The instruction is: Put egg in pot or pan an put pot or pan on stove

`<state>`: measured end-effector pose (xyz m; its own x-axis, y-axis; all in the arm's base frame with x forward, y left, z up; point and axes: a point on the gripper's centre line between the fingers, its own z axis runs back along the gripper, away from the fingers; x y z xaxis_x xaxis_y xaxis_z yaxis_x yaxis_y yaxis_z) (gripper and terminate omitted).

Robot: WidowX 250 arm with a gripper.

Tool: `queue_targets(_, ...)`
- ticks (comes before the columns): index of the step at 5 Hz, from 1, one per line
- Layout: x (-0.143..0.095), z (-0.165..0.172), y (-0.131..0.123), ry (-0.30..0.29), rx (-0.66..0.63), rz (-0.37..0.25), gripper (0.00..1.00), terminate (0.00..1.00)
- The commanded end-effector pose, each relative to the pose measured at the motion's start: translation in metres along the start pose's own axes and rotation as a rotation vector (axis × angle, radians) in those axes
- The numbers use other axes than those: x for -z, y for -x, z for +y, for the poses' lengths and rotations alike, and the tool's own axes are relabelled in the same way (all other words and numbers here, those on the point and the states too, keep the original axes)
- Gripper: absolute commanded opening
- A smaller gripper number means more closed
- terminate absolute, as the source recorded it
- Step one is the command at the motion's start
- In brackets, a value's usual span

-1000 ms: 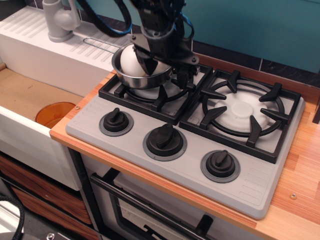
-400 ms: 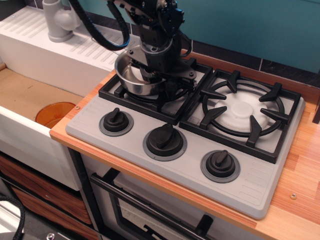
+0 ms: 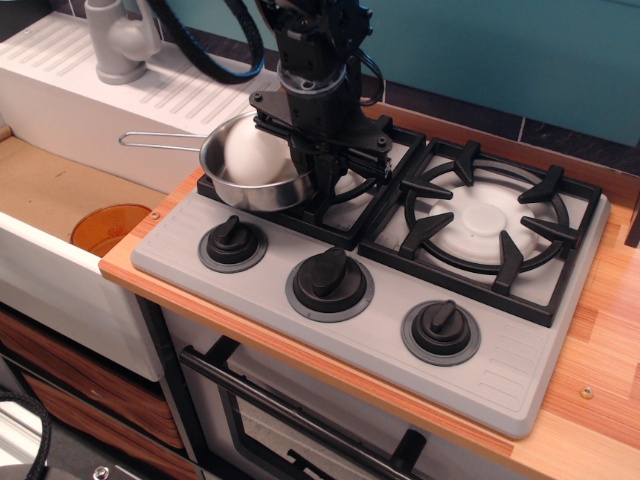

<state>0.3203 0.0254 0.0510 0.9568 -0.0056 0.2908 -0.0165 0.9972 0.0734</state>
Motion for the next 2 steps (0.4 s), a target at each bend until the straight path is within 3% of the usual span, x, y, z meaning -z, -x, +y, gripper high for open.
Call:
queue_targets(1, -0.048, -0.003, -0.023, -0.03, 0.003, -0.074, 0.0, 0.0)
queue_targets(2, -0.076, -0.018, -0.026, -0.07, -0.019, -0.056, 0.0, 0.0)
